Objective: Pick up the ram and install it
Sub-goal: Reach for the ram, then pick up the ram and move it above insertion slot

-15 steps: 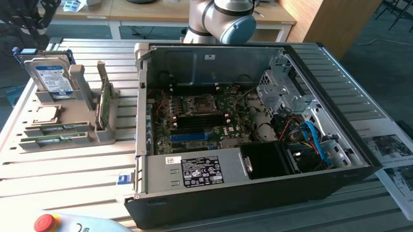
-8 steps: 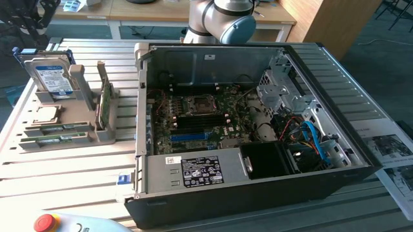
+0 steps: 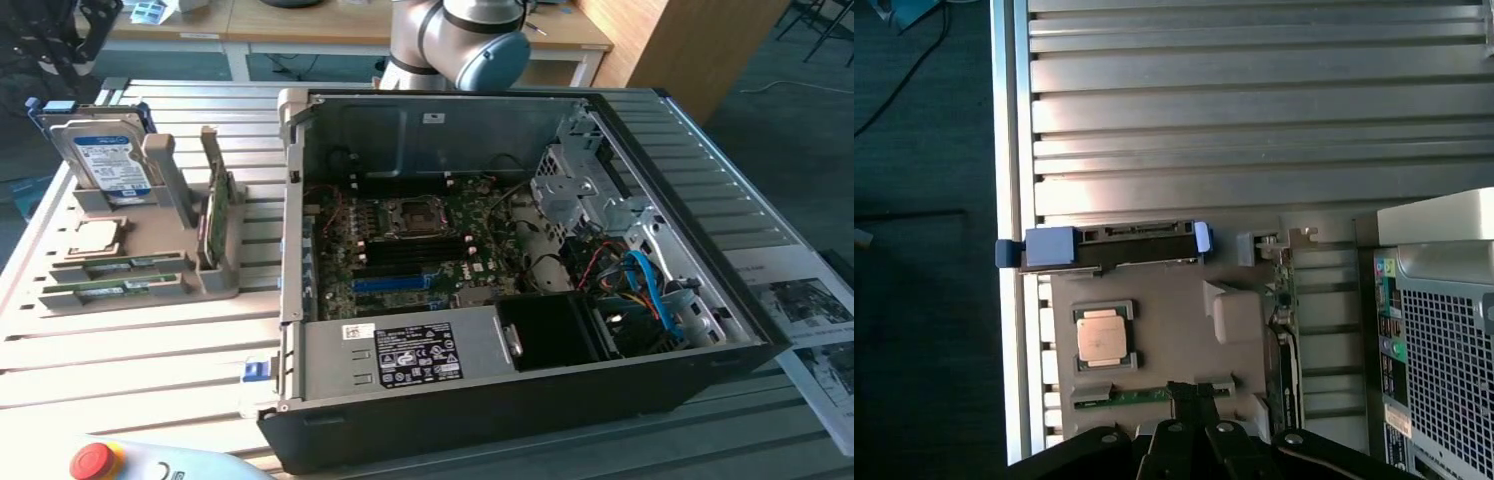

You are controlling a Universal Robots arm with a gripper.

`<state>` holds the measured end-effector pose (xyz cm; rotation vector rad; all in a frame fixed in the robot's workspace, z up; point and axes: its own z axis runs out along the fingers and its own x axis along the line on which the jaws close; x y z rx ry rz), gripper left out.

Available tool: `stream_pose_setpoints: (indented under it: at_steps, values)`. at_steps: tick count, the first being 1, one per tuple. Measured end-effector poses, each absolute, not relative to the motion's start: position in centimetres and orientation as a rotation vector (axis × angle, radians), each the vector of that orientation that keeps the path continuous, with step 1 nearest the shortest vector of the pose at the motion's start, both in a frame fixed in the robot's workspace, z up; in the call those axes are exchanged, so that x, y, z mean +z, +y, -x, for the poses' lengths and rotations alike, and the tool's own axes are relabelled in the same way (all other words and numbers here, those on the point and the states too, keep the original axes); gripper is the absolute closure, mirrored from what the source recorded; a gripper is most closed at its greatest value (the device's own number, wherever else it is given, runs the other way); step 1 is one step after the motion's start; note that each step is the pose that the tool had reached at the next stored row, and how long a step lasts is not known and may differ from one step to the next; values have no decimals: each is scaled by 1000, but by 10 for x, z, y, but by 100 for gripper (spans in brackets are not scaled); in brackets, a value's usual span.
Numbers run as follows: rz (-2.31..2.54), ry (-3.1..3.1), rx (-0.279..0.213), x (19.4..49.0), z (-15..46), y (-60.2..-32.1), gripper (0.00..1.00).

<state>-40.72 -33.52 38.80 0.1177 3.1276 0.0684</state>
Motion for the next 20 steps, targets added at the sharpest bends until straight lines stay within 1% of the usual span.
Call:
stream_pose_setpoints:
  at_steps: [8,20]
  values:
    - [-118,3128,68,388,408,-355,89]
    - [-118,3128,68,388,408,-356,89]
